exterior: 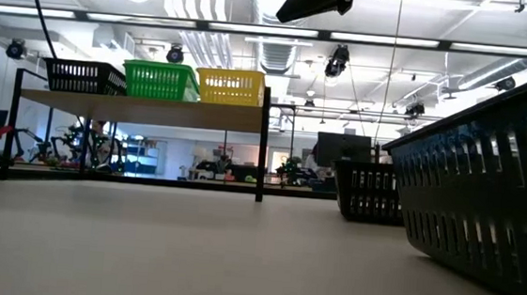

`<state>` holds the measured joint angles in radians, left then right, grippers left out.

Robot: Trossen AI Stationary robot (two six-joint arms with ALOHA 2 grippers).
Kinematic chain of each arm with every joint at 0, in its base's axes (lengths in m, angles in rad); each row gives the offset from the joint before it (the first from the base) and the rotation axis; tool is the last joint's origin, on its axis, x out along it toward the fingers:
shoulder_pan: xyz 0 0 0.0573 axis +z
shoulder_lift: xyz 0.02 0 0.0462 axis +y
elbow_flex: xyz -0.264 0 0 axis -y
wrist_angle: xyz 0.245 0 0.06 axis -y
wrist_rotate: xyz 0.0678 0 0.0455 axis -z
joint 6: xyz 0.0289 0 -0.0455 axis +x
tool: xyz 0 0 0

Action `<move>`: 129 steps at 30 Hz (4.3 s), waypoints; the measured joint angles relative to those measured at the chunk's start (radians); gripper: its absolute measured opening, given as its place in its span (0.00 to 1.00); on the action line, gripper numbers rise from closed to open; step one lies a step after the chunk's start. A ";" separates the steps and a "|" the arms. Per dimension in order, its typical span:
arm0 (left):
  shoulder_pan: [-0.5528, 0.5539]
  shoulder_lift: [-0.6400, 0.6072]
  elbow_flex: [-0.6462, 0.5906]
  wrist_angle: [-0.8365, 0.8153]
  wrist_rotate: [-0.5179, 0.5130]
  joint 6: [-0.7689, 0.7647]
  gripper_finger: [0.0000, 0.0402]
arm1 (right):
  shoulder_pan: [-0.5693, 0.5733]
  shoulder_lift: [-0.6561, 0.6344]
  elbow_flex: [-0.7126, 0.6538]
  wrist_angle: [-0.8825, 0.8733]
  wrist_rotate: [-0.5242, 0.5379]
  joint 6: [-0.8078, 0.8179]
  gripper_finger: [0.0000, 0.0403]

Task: Stack baskets on shelf by color
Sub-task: Stack the left yellow bin on top of the other yellow bin on the shelf

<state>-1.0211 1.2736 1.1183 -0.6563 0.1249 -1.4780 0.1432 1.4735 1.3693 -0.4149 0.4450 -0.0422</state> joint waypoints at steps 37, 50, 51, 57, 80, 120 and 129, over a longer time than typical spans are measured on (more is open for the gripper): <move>1.044 0.195 0.641 -0.285 0.306 1.366 0.00 | 0.283 -0.126 -0.113 -0.254 0.038 0.532 0.11; 1.212 0.482 1.068 -0.708 -0.117 1.699 0.00 | 0.377 -0.183 -0.153 -0.260 0.238 0.742 0.11; 1.229 0.496 1.073 -0.727 -0.127 1.721 0.00 | 0.377 -0.182 -0.153 -0.260 0.239 0.742 0.11; 1.292 0.564 1.034 -0.798 -0.183 1.808 0.00 | 0.375 -0.181 -0.153 -0.257 0.293 0.750 0.11; 1.303 0.650 1.009 -0.828 -0.211 1.826 0.01 | 0.375 -0.180 -0.153 -0.253 0.343 0.746 0.11; 1.335 0.608 0.853 -0.740 -0.133 1.708 0.06 | 0.375 -0.180 -0.153 -0.253 0.342 0.748 0.11; 1.357 0.607 0.853 -0.739 -0.116 1.694 0.03 | 0.375 -0.180 -0.153 -0.254 0.342 0.739 0.11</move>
<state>0.3361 1.8805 1.9717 -1.3956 0.0093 0.2157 0.5186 1.2934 1.2160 -0.6684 0.7868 0.6969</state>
